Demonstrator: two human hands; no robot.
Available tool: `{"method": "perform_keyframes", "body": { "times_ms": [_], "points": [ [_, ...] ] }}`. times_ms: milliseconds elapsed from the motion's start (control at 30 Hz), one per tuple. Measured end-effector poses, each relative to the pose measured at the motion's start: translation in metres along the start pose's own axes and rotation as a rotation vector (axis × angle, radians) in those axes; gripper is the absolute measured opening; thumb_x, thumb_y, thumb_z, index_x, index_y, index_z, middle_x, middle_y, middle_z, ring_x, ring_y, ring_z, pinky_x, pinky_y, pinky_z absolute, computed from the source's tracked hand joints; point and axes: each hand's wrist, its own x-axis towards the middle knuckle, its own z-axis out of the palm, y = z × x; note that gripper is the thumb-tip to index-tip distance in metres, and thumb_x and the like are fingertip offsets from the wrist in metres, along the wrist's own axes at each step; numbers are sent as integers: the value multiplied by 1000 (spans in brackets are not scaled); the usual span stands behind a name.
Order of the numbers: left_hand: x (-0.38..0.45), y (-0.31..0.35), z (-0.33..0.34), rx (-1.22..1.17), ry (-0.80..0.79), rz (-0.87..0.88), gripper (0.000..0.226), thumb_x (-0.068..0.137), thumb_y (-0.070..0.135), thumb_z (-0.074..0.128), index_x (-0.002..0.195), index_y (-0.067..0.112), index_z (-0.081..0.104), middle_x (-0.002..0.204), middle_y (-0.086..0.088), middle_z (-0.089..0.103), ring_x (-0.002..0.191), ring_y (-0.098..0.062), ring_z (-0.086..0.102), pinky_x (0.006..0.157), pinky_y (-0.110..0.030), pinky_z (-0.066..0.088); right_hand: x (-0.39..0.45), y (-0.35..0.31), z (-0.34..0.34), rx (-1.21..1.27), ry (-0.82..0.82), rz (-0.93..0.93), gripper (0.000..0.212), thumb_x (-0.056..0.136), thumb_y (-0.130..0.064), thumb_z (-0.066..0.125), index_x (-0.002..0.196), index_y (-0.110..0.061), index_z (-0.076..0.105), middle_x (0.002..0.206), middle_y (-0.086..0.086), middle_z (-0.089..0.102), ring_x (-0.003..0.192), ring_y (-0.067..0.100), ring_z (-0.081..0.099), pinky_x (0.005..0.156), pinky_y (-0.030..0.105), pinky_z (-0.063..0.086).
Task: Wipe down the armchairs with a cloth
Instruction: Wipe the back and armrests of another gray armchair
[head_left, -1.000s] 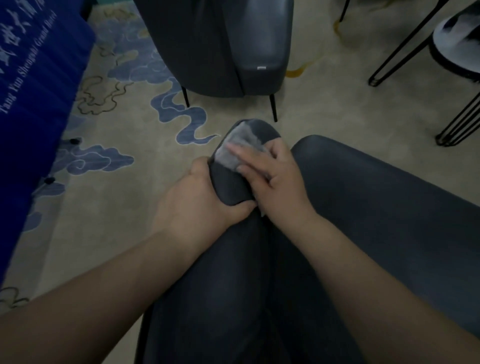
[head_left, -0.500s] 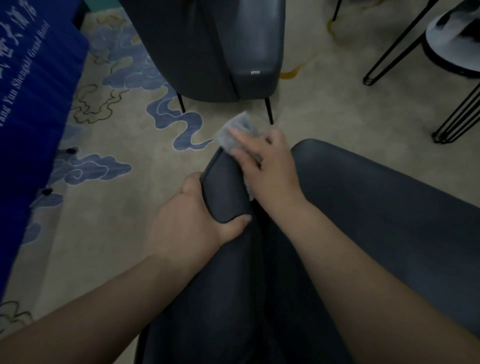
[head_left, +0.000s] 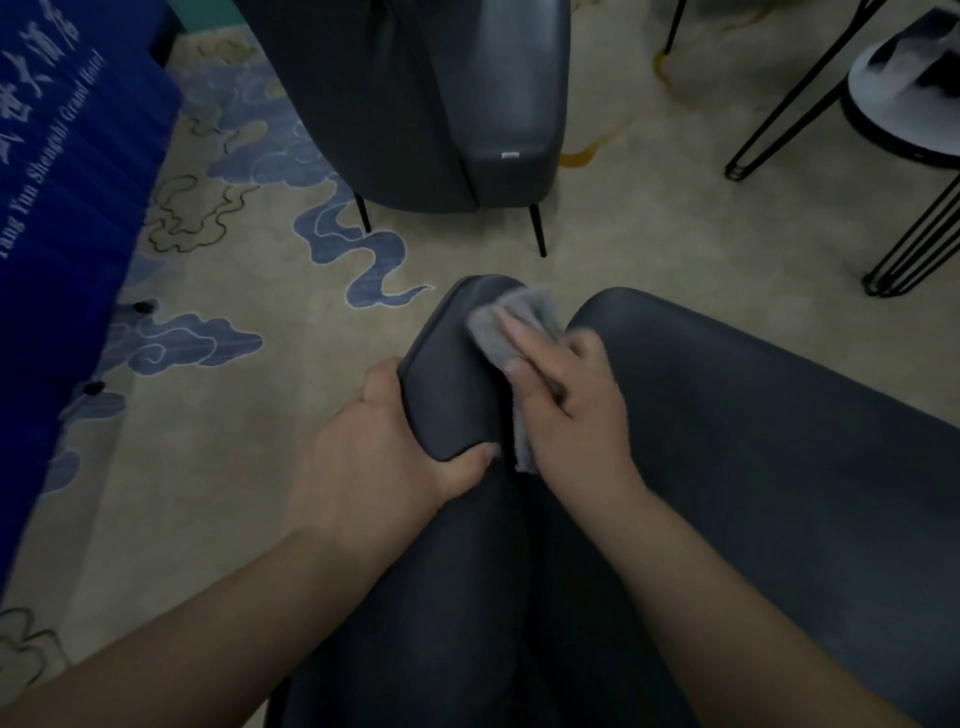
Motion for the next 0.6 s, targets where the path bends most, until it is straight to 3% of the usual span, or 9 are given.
{"method": "perform_keyframes", "body": {
  "times_ms": [100,233,300,433,600],
  "points": [
    [-1,2,-1,5,-6,-1,91,52,80,62,124,32,37,87,19,48,74,-9,53,52,-12,29,46,-4,5,-163,-193,-103,34,92,-24,58,124,-38,59,90,-10,34,86,7,44,82,4,34],
    [-1,1,-1,5,1,7,90,52,83,56,124,33,36,85,21,45,72,-7,47,53,-12,29,91,18,-8,-205,-116,105,32,96,-23,54,127,-28,59,116,3,54,100,6,50,78,-7,28],
    [0,1,-1,3,-3,11,90,52,83,56,123,33,35,85,21,45,71,-6,45,53,-14,30,85,25,-9,-151,-63,168,32,97,-21,52,129,-23,59,130,1,57,112,1,51,85,-5,28],
    [1,-1,2,1,8,16,86,54,82,56,122,34,34,82,22,44,70,-6,46,52,-18,33,40,28,3,51,97,292,36,97,-20,52,132,-26,55,112,-13,54,89,-25,46,77,-9,28],
    [0,-3,3,-5,31,23,85,57,82,53,122,31,36,82,22,44,72,-6,46,57,-27,37,-16,27,9,138,131,366,36,96,-20,53,131,-28,53,103,-16,51,89,-30,45,78,-8,29]
  ]
}}
